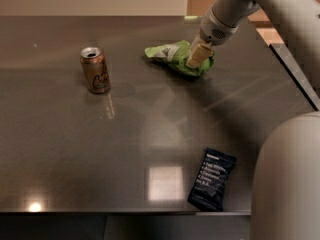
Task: Move green rice chip bag near rxbar blueberry
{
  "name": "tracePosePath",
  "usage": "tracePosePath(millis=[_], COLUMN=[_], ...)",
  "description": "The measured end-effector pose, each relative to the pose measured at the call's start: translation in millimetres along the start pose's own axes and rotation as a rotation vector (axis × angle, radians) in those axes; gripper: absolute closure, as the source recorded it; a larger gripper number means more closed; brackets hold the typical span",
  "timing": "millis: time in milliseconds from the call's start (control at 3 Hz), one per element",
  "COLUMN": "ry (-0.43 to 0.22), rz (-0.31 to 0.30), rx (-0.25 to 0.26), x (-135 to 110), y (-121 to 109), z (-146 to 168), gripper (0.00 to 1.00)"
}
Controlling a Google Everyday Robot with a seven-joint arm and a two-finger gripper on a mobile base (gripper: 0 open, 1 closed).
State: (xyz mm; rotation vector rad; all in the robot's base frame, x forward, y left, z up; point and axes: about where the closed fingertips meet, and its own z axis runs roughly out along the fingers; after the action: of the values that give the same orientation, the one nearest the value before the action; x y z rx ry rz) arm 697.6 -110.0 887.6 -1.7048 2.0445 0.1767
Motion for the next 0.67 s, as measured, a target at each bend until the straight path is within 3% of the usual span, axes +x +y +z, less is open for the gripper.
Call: tracePosePath(millis=[667], ry=[0.036], rz=[-0.026], rx=[-0.05], x=[49], y=[40], z=[-48], gripper=[1.0])
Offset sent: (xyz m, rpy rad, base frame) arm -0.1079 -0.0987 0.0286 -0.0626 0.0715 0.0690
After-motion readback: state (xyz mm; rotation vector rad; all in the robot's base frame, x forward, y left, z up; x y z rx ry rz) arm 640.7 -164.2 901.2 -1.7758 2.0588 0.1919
